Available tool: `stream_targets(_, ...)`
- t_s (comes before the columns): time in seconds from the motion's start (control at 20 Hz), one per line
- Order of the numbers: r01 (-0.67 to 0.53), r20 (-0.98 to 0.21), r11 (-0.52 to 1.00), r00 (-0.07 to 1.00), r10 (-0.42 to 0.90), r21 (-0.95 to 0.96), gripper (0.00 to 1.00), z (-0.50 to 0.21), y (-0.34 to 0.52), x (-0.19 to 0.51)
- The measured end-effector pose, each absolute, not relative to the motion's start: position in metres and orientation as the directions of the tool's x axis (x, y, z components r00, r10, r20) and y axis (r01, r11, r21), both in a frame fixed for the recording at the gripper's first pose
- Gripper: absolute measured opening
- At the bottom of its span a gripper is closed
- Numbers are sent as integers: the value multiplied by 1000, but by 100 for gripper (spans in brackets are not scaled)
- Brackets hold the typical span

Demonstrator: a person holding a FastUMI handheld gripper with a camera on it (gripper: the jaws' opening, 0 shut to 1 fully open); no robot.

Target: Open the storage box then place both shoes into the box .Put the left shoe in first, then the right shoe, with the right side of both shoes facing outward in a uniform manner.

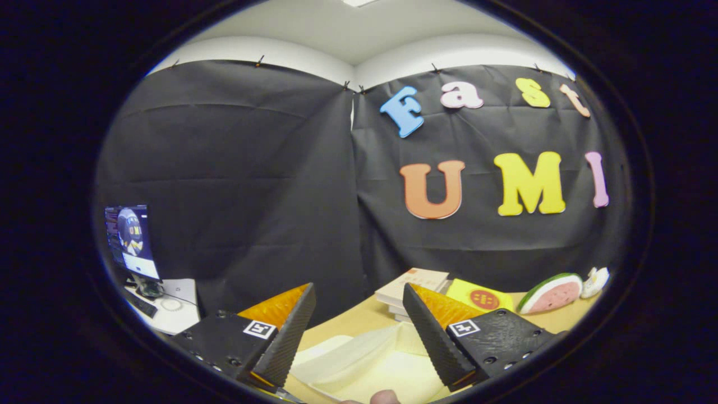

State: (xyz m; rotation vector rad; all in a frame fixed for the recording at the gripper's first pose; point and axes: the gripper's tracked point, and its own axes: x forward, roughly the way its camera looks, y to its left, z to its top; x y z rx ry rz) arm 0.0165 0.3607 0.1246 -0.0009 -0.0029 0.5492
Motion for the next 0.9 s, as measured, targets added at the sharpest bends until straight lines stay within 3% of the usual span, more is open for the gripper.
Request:
stream_targets(0.6,-168,-34,984,986,166,-65,96,74,59,3)
stream_targets(0.9,-72,-214,997,975,66,-23,96,-12,-18,12)
